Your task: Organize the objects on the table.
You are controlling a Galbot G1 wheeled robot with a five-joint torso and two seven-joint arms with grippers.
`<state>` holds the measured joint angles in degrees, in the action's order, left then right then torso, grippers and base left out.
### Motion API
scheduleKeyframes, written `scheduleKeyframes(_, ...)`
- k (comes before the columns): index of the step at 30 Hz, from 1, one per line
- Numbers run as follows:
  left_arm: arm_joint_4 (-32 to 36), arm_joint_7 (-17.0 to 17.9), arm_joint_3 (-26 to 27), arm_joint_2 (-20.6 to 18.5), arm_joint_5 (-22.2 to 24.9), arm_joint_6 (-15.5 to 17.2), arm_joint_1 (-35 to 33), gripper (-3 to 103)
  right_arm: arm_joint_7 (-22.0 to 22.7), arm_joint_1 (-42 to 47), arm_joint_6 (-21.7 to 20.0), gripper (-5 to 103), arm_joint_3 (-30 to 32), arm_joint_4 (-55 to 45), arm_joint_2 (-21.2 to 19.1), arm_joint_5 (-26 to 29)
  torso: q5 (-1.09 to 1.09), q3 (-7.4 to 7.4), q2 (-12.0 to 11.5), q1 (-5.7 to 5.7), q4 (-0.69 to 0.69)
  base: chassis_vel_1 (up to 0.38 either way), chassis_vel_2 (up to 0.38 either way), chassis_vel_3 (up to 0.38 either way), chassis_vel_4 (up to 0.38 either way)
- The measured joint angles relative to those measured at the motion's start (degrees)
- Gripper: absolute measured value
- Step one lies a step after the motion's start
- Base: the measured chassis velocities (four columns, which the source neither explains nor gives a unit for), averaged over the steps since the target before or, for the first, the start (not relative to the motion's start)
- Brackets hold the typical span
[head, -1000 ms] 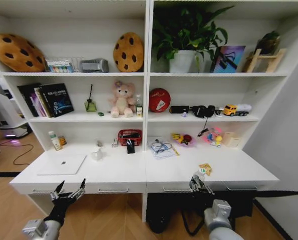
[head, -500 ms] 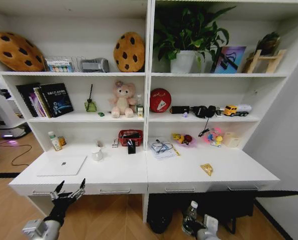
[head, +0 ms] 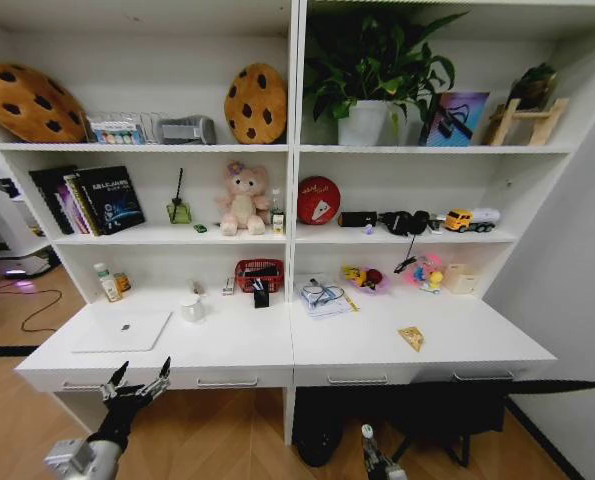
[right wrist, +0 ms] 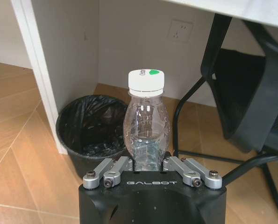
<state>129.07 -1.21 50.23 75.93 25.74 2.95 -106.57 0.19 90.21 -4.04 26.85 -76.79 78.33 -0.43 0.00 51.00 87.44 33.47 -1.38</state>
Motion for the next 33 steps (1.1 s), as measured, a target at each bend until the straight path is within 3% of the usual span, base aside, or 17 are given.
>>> scheduleKeyframes(5,0.0,0.0,0.0,0.0,0.0,0.0,0.0,100,0.2,0.7,-2.8,24,-0.2,1.1,0.4,1.6,-0.01,0.0,0.0,0.0,0.01,0.0,0.0,0.0,0.0)
scheduleKeyframes(11,0.0,0.0,0.0,0.0,0.0,0.0,0.0,100,0.2,0.6,-2.8,24,-0.2,3.8,0.5,2.1,-0.01,0.0,0.0,-0.01,0.01,0.0,0.0,0.0,0.0)
scheduleKeyframes(21,0.0,0.0,0.0,0.0,0.0,0.0,0.0,100,1.0,0.6,0.3,24,-0.2,6.8,1.4,2.4,0.0,0.0,0.0,-0.02,0.01,-0.066,0.059,0.067,-0.056)
scheduleKeyframes(33,0.0,0.0,0.0,0.0,0.0,0.0,0.0,100,2.7,0.7,5.4,24,-0.3,10.1,2.1,-1.1,-0.01,0.01,0.0,0.02,0.01,-0.1,0.105,0.096,-0.1)
